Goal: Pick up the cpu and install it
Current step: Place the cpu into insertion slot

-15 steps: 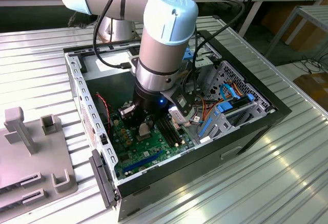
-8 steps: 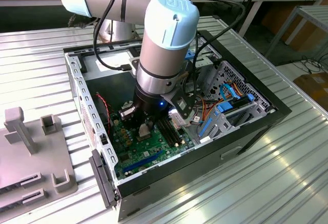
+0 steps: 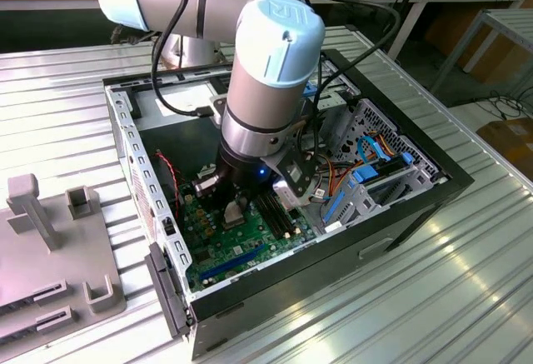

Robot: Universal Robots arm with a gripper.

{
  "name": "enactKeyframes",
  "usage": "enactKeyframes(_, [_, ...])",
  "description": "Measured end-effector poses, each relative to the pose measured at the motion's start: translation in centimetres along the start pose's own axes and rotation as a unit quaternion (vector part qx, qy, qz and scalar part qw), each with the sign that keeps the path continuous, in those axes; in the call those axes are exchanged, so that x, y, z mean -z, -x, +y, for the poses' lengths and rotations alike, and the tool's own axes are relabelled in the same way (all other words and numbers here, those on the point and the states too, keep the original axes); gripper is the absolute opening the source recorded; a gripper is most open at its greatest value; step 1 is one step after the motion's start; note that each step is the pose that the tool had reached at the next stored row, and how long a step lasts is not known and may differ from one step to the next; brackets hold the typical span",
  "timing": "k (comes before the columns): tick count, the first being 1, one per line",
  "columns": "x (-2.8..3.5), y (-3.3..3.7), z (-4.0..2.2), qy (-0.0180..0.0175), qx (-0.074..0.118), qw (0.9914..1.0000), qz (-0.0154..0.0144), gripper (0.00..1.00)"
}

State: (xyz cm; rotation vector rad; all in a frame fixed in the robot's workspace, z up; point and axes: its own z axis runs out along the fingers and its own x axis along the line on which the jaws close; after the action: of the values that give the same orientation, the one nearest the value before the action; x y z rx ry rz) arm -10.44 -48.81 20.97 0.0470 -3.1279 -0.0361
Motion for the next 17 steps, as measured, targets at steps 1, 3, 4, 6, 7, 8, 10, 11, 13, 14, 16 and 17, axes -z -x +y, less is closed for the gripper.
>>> enactKeyframes(1, [-0.07, 0.00, -0.01, 0.0000, 0.000, 1.00000, 0.0000, 0.47])
enactKeyframes(3, [-0.23, 0.01, -0.01, 0.0000, 0.000, 1.00000, 0.0000, 0.47])
enactKeyframes(4, [-0.31, 0.01, -0.01, 0.0000, 0.000, 1.00000, 0.0000, 0.47])
enactKeyframes(6, [-0.45, 0.01, -0.02, 0.0000, 0.000, 1.00000, 0.0000, 0.47])
enactKeyframes(7, [-0.62, 0.02, -0.02, 0.0002, 0.000, 1.00000, 0.0000, 0.47])
enactKeyframes(8, [-0.66, 0.02, -0.03, 0.0003, 0.000, 1.00000, 0.0000, 0.47])
enactKeyframes(10, [-0.68, 0.03, -0.03, 0.0003, 0.000, 1.00000, 0.0001, 0.47])
enactKeyframes(11, [-0.69, 0.03, -0.02, 0.0004, 0.000, 1.00000, 0.0000, 0.47])
enactKeyframes(13, [-0.70, 0.03, -0.03, 0.0005, 0.000, 1.00000, 0.0000, 0.47])
enactKeyframes(14, [-0.70, 0.03, -0.04, 0.0005, 0.000, 1.00000, 0.0000, 0.47])
enactKeyframes(16, [-0.69, 0.03, -0.07, 0.0004, 0.000, 1.00000, 0.0000, 0.47])
enactKeyframes(17, [-0.69, 0.03, -0.09, 0.0004, 0.000, 1.00000, 0.0000, 0.47])
